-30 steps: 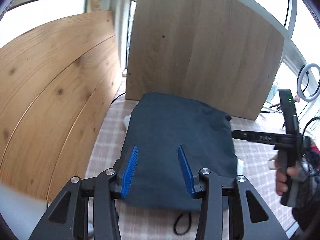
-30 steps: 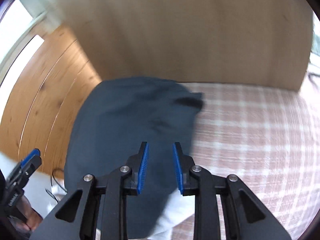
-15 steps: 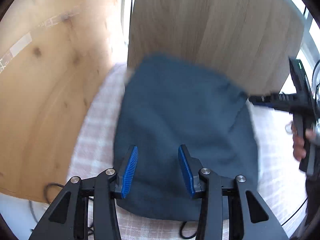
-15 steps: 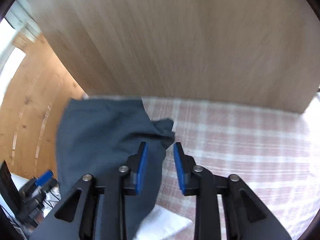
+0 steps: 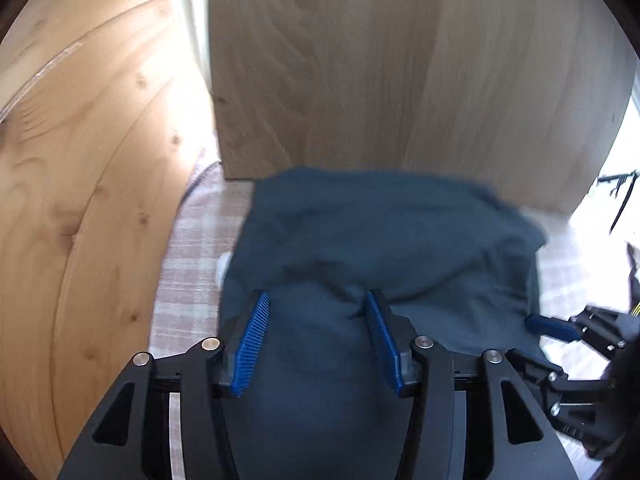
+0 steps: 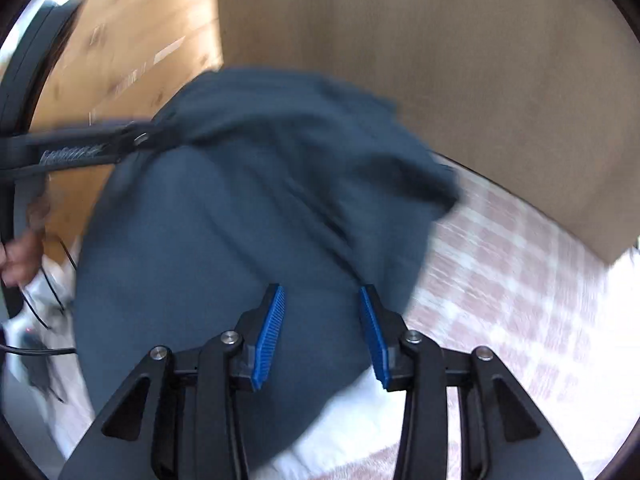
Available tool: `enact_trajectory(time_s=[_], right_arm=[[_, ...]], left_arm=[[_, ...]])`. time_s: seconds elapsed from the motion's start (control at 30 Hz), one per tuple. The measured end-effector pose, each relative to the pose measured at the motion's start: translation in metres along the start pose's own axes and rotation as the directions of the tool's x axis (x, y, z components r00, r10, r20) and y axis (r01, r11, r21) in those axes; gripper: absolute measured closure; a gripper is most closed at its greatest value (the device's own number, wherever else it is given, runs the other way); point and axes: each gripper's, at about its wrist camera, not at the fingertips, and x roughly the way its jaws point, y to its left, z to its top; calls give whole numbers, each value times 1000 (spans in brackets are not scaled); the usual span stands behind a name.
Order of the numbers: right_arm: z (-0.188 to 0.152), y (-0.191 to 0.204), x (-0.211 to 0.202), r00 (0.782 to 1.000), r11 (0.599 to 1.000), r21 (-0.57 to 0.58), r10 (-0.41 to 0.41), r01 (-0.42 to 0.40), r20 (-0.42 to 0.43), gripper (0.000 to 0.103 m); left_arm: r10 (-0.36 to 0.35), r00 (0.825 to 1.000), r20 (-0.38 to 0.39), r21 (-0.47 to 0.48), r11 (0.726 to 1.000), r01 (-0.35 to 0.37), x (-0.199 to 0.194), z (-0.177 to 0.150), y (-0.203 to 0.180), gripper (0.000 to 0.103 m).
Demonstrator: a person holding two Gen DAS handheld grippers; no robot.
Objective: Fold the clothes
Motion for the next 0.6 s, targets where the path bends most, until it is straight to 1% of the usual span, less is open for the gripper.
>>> enact_trajectory(time_s=[0.07, 0.13, 0.17, 0.2, 0.27, 0.3, 0.33, 0.37, 0.4, 0.43, 0.5, 0.53, 0.6], right_arm=[[3, -13, -19, 999, 998, 57, 7, -10, 44, 64], [10, -7, -32, 995, 996, 53, 66, -71, 78, 64], [13, -3, -39, 991, 994, 49, 97, -102, 95, 60], [16, 0, -45, 986, 990, 45, 127, -132, 112, 54], [19, 22, -43, 976, 984, 5, 174, -176, 129, 49], [20, 33, -42, 971, 980, -15, 198, -197, 136, 49], [20, 42, -34, 966, 973, -30, 232, -230, 114, 49], [22, 44, -20, 970, 972, -34, 232, -230, 67, 49], [27, 47, -4, 980, 979, -36, 201, -201, -3, 49], [29, 68, 9, 983, 983, -43, 173, -176, -66, 49], [9, 70, 1, 984, 986, -63, 149, -156, -97, 49], [-3, 69, -10, 983, 986, -65, 148, -155, -106, 49], [-30, 61, -40, 976, 981, -42, 182, -188, -116, 49]], left_arm=[[-3, 998, 61, 15, 1000, 2, -28, -5, -3, 58], [-47, 994, 97, 59, 997, 41, -55, -18, -10, 56], [-63, 993, 96, 81, 995, 56, -61, -27, -16, 55], [-80, 992, 94, 103, 992, 70, -67, -36, -22, 55], [-108, 990, 87, 145, 985, 95, -77, -53, -33, 54], [-101, 992, 70, 157, 984, 89, -73, -61, -37, 54], [-68, 997, 48, 162, 985, 60, -67, -70, -39, 54], [-23, 1000, 19, 154, 988, 20, -58, -77, -38, 54], [15, 1000, -8, 128, 992, -14, -49, -81, -33, 54], [48, 998, -32, 97, 994, -45, -43, -86, -27, 54], [86, 995, -58, 4, 996, -86, -50, -98, -9, 54], [100, 994, -52, -36, 994, -102, -59, -104, 0, 55], [107, 994, -18, -88, 990, -108, -83, -122, 10, 55]])
